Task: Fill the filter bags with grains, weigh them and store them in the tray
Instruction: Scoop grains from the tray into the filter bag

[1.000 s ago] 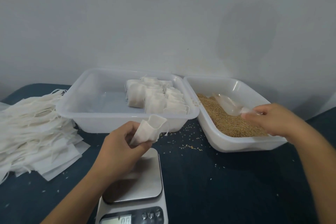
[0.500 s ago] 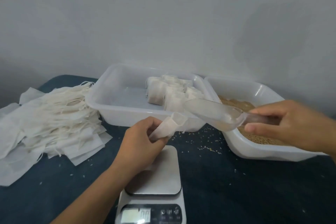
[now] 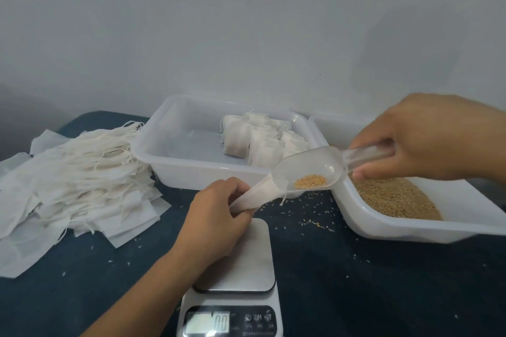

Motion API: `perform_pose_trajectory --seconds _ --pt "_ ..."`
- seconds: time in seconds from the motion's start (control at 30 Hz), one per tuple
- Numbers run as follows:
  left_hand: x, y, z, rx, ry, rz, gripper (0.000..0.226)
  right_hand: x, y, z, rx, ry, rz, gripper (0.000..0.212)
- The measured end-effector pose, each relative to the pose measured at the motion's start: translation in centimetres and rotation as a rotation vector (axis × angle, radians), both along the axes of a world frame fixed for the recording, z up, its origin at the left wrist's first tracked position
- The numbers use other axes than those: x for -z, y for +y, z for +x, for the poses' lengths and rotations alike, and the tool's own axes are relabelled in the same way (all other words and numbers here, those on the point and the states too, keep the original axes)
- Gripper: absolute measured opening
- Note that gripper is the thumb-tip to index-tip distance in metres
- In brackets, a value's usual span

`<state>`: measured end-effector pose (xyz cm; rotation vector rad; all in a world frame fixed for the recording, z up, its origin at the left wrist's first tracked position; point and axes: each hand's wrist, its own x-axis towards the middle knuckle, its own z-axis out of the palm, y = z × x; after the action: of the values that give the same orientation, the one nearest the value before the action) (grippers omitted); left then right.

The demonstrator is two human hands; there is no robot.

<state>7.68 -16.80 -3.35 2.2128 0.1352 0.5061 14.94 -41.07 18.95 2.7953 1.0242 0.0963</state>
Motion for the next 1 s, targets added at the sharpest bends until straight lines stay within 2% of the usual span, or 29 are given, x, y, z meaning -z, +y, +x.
perform_pose_trajectory --seconds 0.17,0.23,0.3,0.37,0.47,0.57,0.7,0.77,0.83,1.0 --pt "0.1 0.0 0.0 0.002 0.020 -0.053 0.015 -1.3 2.4 -0.5 -0.097 -0.244 -0.253 0.058" --pt "0.1 0.0 0.0 0.002 0.022 -0.079 0.014 -1.5 2.9 -0.9 -0.124 -0.357 -0.324 0.052" --pt "0.0 0.0 0.0 -0.001 0.023 -0.097 0.014 -1.4 2.8 -1.0 -0.149 -0.467 -0.339 0.044" --pt "-0.1 0.1 0.0 -0.004 0.023 -0.124 0.015 -1.1 1.8 -0.5 -0.131 -0.471 -0.271 0.040" --pt "-0.4 0.3 -0.1 0.004 0.031 -0.210 0.016 0.2 -0.8 0.3 -0.008 -0.352 -0.010 0.039" --pt "-0.6 0.5 -0.1 0.038 0.038 -0.356 0.020 3.6 -2.4 0.3 0.149 -0.251 0.404 0.018" --pt "-1.0 0.3 -0.1 0.110 0.038 -0.517 0.028 10.6 0.2 0.0 0.195 0.263 1.008 0.021" --pt "-1.1 0.2 -0.2 0.146 0.031 -0.570 0.032 13.4 2.5 -0.2 0.116 0.454 1.148 0.026" --pt "-1.0 0.2 -0.1 0.163 0.037 -0.572 0.037 15.1 4.7 -0.3 0.036 0.554 1.228 0.028" --pt "-0.7 0.7 0.0 0.221 0.078 -0.525 0.041 17.6 7.3 0.3 0.013 0.526 1.346 0.022"
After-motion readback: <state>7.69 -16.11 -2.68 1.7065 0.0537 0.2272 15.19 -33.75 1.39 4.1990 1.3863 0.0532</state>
